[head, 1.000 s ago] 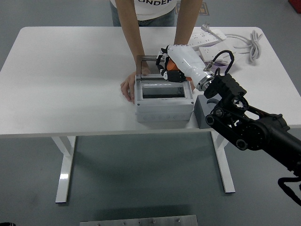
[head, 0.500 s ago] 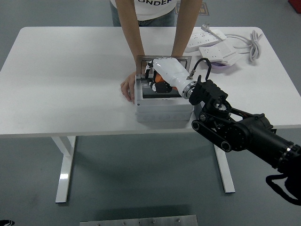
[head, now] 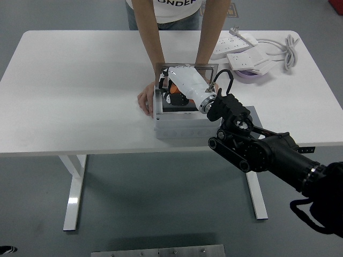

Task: Fetch the battery,place it into the box,close the lid of the box

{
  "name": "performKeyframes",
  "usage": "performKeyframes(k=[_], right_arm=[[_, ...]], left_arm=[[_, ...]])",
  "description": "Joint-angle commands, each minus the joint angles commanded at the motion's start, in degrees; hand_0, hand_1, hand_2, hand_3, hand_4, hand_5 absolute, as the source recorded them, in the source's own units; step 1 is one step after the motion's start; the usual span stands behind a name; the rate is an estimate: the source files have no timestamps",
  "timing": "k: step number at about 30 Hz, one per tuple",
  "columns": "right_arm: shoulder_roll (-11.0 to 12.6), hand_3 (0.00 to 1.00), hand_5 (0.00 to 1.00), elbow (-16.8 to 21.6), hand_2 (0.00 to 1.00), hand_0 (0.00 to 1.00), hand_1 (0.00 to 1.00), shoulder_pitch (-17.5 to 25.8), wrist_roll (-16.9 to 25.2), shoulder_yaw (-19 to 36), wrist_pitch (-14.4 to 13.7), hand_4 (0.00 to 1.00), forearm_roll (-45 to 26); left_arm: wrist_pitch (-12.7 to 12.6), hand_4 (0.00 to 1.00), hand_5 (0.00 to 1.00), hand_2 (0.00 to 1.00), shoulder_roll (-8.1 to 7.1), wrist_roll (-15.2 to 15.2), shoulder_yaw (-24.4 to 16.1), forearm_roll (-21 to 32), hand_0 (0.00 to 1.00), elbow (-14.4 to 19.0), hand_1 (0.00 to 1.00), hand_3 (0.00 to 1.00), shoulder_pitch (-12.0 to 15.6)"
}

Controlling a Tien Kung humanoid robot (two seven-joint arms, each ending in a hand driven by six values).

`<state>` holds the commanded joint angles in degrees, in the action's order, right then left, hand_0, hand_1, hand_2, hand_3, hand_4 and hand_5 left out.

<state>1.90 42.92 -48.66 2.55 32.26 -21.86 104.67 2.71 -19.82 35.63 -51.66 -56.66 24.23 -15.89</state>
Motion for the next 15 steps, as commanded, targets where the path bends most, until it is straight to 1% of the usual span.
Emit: performKeyframes(k=[6,15], right_arm=[[0.17,0.339,0.002,-1.44,0.268,0.189,0.244,0.12,1.27,0.16,-1.77,0.185,-1.33],[-0.68,0.339,0.002,-2.36,0.268,0.189,0.244,0.61,2.13,0.16,-3.25,0.187,-2.74]], left_arm=[[0.01,0.842,0.491,0.845,0.01,0.08,-0.12,-0.21,0.854,0.04,0.902,0.784,-0.03],[0.33,0.843,0.491,0.845,0.03,0.59,-0.50,-0.40,0.854,0.14,0.902,0.785,-0.02]])
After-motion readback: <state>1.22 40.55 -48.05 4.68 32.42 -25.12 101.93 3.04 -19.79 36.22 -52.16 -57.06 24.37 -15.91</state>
